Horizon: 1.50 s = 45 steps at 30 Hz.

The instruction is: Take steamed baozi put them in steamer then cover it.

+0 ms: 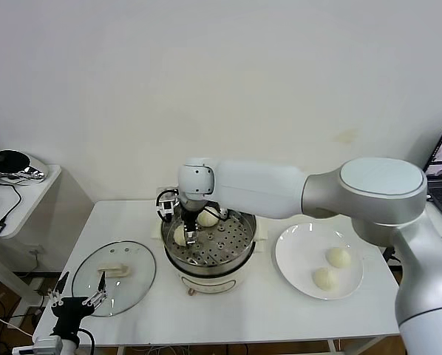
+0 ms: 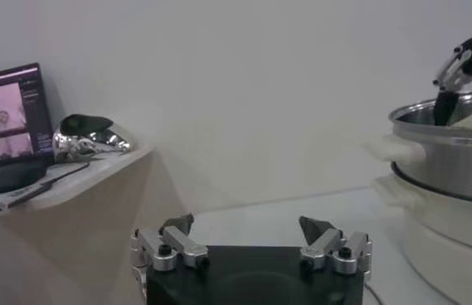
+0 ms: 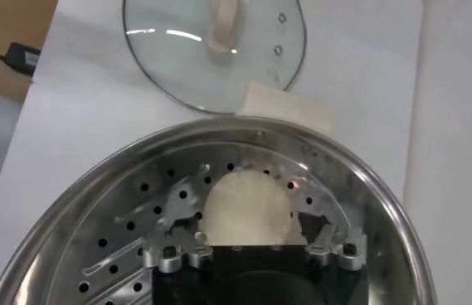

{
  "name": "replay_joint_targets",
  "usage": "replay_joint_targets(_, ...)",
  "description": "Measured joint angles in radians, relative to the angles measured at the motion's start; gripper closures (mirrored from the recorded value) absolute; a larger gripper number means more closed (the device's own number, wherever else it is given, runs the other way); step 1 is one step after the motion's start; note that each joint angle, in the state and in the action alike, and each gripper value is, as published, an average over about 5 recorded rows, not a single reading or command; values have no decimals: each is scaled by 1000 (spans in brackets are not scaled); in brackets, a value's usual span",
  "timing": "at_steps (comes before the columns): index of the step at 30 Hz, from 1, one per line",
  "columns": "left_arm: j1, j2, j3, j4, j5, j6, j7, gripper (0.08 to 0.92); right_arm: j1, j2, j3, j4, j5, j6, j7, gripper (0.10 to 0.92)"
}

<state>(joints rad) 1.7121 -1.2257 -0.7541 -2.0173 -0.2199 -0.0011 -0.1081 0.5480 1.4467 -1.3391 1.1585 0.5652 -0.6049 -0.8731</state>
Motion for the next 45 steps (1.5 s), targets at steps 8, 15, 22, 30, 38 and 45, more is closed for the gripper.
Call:
replay_joint_targets(8, -3, 9, -2, -5, -2, 0, 1, 177, 122, -174, -24, 147, -39, 57, -110, 203)
replay_joint_targets(15, 3, 7, 10, -14, 7, 2, 2, 177, 190, -414, -48, 306, -116, 132, -207, 203)
replay_joint_targets(22, 10, 4, 13, -16, 17, 1, 2, 177, 189, -663, -60, 427, -245, 219, -263, 203)
replay_joint_targets(30, 20, -8, 14, -25, 26, 0, 2, 177, 94, -856, -31, 484, -396, 283, -271, 203)
replay_joint_targets(38, 29, -14, 7, -28, 30, 0, 2, 177, -85, -939, 65, 483, -519, 316, -259, 203)
replay_joint_targets(45, 33, -19, -2, -26, 30, 0, 2, 177, -245, -963, 169, 448, -596, 337, -248, 203)
